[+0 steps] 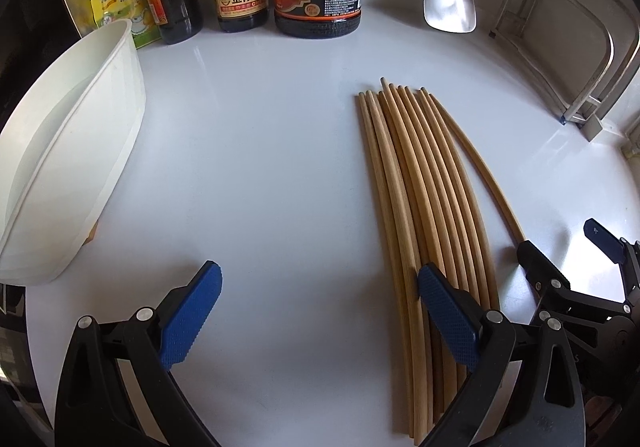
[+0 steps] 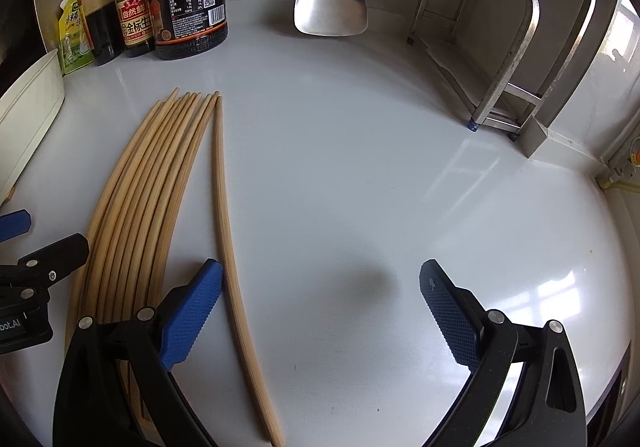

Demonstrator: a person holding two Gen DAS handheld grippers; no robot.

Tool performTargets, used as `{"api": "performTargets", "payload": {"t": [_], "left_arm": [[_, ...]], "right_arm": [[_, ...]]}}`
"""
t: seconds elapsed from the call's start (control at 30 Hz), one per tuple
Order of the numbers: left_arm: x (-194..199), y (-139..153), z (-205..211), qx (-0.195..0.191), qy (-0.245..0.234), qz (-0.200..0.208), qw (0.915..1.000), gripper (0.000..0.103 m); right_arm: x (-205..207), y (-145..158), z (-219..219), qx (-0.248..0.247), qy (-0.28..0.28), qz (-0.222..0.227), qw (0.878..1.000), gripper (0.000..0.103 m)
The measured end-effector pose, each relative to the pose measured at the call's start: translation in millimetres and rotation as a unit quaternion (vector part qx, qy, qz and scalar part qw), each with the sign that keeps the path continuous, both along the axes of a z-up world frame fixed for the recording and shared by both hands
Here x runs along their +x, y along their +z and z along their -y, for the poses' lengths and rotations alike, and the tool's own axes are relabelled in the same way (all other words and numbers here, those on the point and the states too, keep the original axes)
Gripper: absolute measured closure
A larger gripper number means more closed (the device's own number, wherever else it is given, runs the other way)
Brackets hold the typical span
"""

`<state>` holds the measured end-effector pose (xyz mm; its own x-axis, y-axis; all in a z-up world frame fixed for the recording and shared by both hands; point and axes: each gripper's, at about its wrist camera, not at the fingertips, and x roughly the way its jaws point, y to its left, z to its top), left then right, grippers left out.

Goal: Organize utensils
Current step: 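Lower the left tool onto one wooden chopstick and close it while the right tool grasps another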

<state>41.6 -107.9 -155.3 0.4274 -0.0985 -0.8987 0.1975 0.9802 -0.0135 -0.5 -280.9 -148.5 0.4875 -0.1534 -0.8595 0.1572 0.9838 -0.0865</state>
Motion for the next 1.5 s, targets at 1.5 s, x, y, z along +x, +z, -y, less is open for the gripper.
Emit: {"api": "performTargets", "payload": {"t": [1.5], "left_arm": [[6, -2, -13, 0.009, 0.030, 0.010, 0.9995, 0.018]], "right_arm": [[10, 1, -8, -0.003, 0.043, 0.024, 0.999, 0.018]]}}
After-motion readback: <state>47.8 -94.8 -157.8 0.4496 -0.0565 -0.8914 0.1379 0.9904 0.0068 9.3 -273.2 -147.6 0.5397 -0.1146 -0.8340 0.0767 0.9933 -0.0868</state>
